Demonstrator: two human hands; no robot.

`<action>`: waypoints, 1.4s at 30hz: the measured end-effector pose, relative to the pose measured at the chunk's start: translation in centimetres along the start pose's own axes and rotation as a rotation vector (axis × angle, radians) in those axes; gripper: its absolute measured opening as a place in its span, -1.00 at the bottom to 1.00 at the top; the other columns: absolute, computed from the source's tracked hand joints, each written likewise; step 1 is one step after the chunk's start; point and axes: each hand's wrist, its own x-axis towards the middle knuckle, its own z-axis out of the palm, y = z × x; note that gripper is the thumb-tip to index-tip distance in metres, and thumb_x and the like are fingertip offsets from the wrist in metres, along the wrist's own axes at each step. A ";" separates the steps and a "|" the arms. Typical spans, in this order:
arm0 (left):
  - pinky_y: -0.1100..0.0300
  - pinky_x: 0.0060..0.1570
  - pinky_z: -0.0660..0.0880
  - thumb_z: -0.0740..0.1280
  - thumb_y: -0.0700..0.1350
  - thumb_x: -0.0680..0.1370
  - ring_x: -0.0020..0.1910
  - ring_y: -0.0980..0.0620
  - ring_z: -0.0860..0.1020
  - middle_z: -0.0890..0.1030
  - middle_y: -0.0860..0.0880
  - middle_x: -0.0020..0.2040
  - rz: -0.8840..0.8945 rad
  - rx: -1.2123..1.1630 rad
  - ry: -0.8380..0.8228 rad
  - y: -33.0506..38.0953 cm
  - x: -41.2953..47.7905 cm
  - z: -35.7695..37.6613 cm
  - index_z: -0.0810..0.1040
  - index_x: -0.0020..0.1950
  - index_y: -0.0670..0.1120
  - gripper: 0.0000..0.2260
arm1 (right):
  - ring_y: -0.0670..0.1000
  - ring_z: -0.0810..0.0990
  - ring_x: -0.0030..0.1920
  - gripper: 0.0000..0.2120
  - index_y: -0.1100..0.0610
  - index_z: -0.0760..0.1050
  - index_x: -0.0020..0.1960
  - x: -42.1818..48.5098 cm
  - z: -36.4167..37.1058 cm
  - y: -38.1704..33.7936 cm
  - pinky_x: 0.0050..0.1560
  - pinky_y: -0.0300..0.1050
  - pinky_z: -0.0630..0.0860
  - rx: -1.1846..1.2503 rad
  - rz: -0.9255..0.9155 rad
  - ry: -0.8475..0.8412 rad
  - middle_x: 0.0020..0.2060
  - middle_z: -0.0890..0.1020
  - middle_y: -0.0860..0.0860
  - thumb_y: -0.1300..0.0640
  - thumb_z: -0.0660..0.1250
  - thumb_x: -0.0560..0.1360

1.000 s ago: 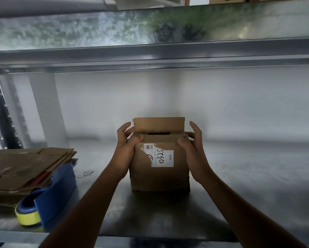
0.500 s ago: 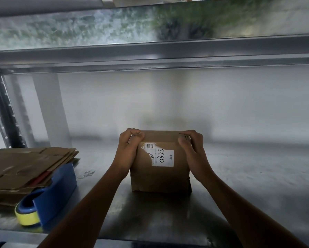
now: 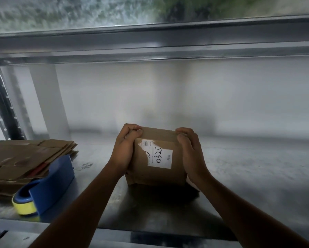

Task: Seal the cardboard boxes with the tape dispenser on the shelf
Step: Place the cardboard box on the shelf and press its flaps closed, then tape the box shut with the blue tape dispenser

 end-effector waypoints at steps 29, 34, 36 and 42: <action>0.31 -0.05 0.50 0.28 0.03 0.65 0.04 0.17 0.65 0.70 0.16 0.03 -0.092 0.230 0.054 -1.8 -3.3 -1.0 0.66 0.13 0.16 -0.83 | -0.28 0.46 0.25 -0.64 -0.25 0.46 0.30 -2.2 -2.1 0.9 0.15 -0.38 0.44 -0.262 -0.006 -0.152 0.29 0.45 -0.16 -0.13 0.21 0.52; 0.57 0.02 0.31 0.13 0.20 0.69 0.09 0.50 0.47 0.58 0.41 0.04 0.046 0.580 0.058 0.2 -4.4 -1.1 0.62 0.20 0.16 -0.69 | -0.43 0.42 0.14 -0.80 -0.29 0.52 0.06 -2.2 -1.9 1.1 0.00 -0.62 0.30 -0.339 -0.062 -0.115 0.20 0.51 -0.10 -0.08 0.17 0.53; 0.60 0.03 0.25 0.06 0.24 0.69 0.08 0.54 0.43 0.54 0.43 0.08 0.093 0.688 0.076 1.2 -5.2 -2.1 0.56 0.21 0.24 -0.68 | -0.41 0.43 0.12 -0.82 -0.27 0.52 0.03 -1.9 -1.6 1.5 0.00 -0.61 0.30 -0.360 -0.081 -0.131 0.18 0.52 -0.08 -0.09 0.17 0.54; -0.04 0.53 0.12 0.08 0.21 0.69 0.53 -0.09 0.29 0.40 -0.05 0.53 0.074 1.329 0.229 4.9 -7.0 -8.5 0.44 0.50 0.09 -0.56 | -0.44 0.41 0.12 -0.82 -0.11 0.58 0.15 -1.2 1.1 2.3 0.03 -0.64 0.25 -0.380 -0.148 -0.225 0.19 0.53 0.02 0.07 0.24 0.65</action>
